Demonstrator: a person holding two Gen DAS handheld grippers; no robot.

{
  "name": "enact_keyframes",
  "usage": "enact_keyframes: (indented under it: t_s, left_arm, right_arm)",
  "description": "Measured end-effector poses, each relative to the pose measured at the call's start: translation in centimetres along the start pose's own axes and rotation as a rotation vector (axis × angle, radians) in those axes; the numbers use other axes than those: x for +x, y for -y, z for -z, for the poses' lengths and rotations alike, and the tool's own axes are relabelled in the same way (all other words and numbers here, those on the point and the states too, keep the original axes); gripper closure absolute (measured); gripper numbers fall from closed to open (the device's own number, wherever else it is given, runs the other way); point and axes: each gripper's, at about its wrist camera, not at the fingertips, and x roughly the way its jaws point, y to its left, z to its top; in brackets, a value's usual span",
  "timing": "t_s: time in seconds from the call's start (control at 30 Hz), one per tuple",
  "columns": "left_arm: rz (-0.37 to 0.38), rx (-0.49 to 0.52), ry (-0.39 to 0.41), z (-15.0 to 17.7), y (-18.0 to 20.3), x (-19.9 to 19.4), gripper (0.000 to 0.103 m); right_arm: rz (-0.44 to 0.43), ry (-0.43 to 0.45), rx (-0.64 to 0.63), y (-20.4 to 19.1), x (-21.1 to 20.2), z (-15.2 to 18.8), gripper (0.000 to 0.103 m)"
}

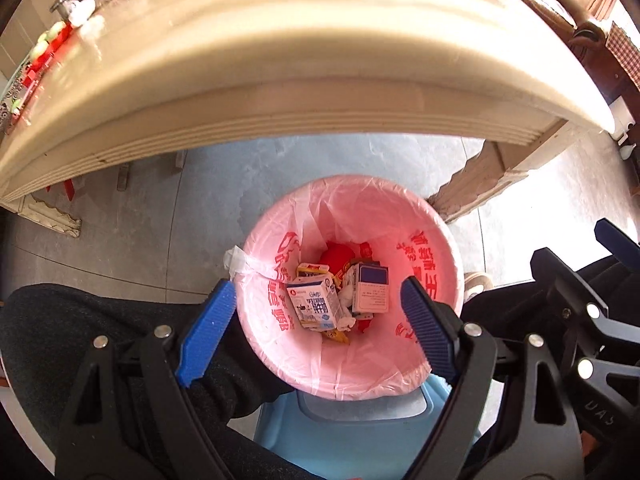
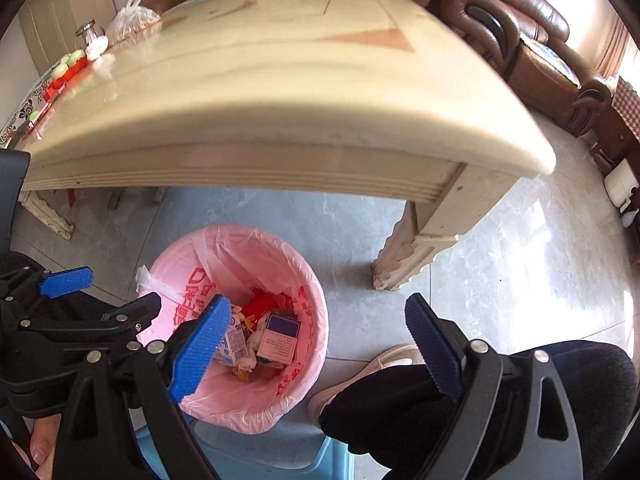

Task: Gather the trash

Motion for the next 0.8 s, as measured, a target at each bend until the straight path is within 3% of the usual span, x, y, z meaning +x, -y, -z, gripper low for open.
enact_keyframes:
  t_s: [0.27, 0.4, 0.57, 0.67, 0.8]
  left_arm:
    - [-0.054, -0.013, 0.261, -0.4, 1.6, -9.4, 0.020]
    - [-0.048, -0.038, 0.366, -0.7, 1.8, -13.7, 0.020]
    - [-0.066, -0.039, 0.497, -0.4, 2.2, -18.5, 0.015]
    - [-0.104, -0.037, 0.566, -0.1, 2.5, -21.1, 0.012]
    - [-0.067, -0.062, 0.601, 0.4, 2.0, -23.7, 0.008]
  right_arm:
    - [0.035, 0.218, 0.045, 1.4, -8.9, -1.6, 0.013]
    - [0.075, 0.336, 0.056, 1.6, -13.4, -2.6, 0.007]
    - [0.115, 0.475, 0.056, 1.4, -18.6, -2.9, 0.007]
    - [0.129, 0.520, 0.055, 1.2, -21.1, -3.0, 0.007]
    - [0.118, 0.552, 0.062, 1.2, -23.8, -3.0, 0.007]
